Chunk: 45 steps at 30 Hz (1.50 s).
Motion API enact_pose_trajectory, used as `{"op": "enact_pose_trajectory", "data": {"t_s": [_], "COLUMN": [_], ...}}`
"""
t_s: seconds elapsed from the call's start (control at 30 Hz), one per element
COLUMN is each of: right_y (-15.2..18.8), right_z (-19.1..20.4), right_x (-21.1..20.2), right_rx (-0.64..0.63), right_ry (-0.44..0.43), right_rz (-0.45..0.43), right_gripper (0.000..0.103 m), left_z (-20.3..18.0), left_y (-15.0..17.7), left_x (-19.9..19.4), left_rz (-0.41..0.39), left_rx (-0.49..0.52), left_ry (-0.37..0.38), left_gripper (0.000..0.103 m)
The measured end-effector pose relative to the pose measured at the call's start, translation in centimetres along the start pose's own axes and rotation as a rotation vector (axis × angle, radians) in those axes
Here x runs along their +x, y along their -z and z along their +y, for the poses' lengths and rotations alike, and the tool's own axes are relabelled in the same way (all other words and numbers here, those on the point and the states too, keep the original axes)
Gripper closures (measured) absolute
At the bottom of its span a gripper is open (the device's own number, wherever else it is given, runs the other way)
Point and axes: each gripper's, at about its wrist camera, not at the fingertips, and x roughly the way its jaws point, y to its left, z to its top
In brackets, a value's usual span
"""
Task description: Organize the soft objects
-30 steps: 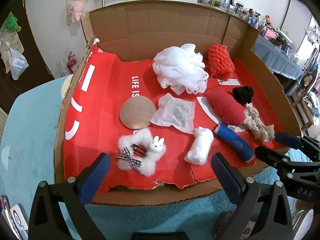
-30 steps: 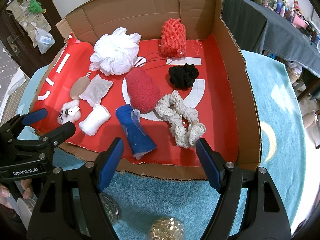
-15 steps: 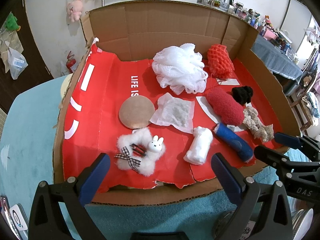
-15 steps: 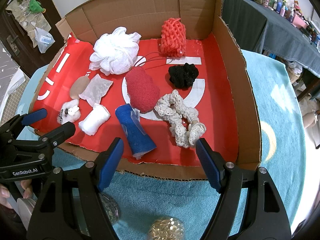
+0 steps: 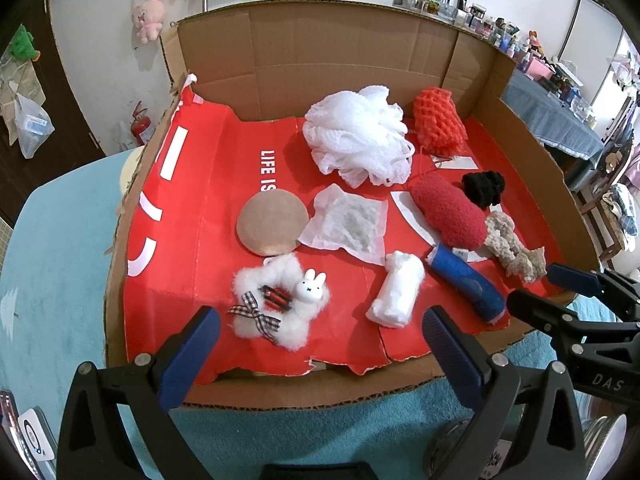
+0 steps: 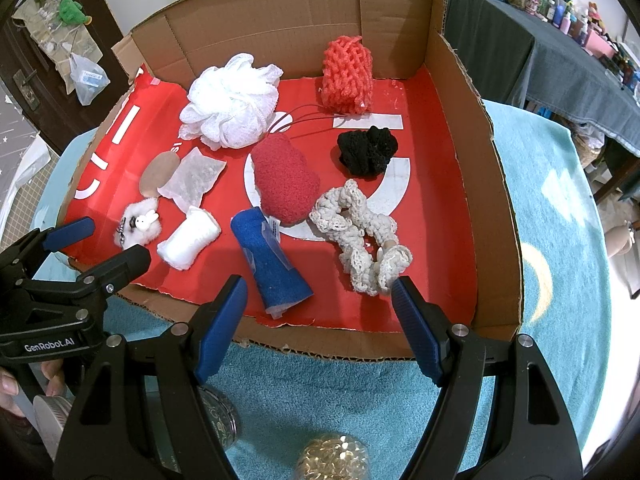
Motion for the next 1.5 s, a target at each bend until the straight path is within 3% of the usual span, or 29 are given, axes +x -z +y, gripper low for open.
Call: {"op": "enact_pose_trajectory", "data": {"t_s": [0.53,0.63,0.83,1.03,1.1,1.2,1.33,1.5], "right_y": [0.0,-0.2,0.1,4.3,6.3,10.1,14.2,18.2], "right_z": [-0.2,-0.8,-0.9,0.8,1.8,2.5,3.3,3.9], "right_x": [-0.1,-1.6,-8.5,-14.3,-15.6,-17.1,-17.6,-16.3], "right_rx": [0.0,0.021,0.002,-0.046,-0.069,-0.068,-0.064,-0.066], "right_ry": [-0.017,-0.028,0.017,0.04,0.045,0.005,-0.007,0.027], "right_rz": [0.007,-0.022,-0.167,-0.299,-0.349,-0.404,-0.439,-0.448], "right_gripper": [0.029,0.029,0.029,0.029,0.02,0.016,0.016,0.013], "left_z": [0.6,1.1,0.8,-0.2,-0.7,-1.3,-2.3,-2.7], "left_y": [-0.2,-0.2,1.5,6.0,8.2,11.5,15.3,18.3], "left_x": [-1.0,-3.5,-10.3,-16.4,-17.8,-19.1,-19.5,-17.8], "left_rz": [-0.018,-0.073,-0.24,-0.408,-0.445,-0.491,-0.513,-0.473], "left_rx": [-0.048,-0.082,-0.056,-0.019,-0.002,0.001,0.01,0.013], "left_ry": [0.024,0.046,-0.001,-0.017,0.002,0.007,0.011,0.035], "left_gripper": [0.0,0.0,0.0,0.0,0.0,0.0,0.0,0.0]}}
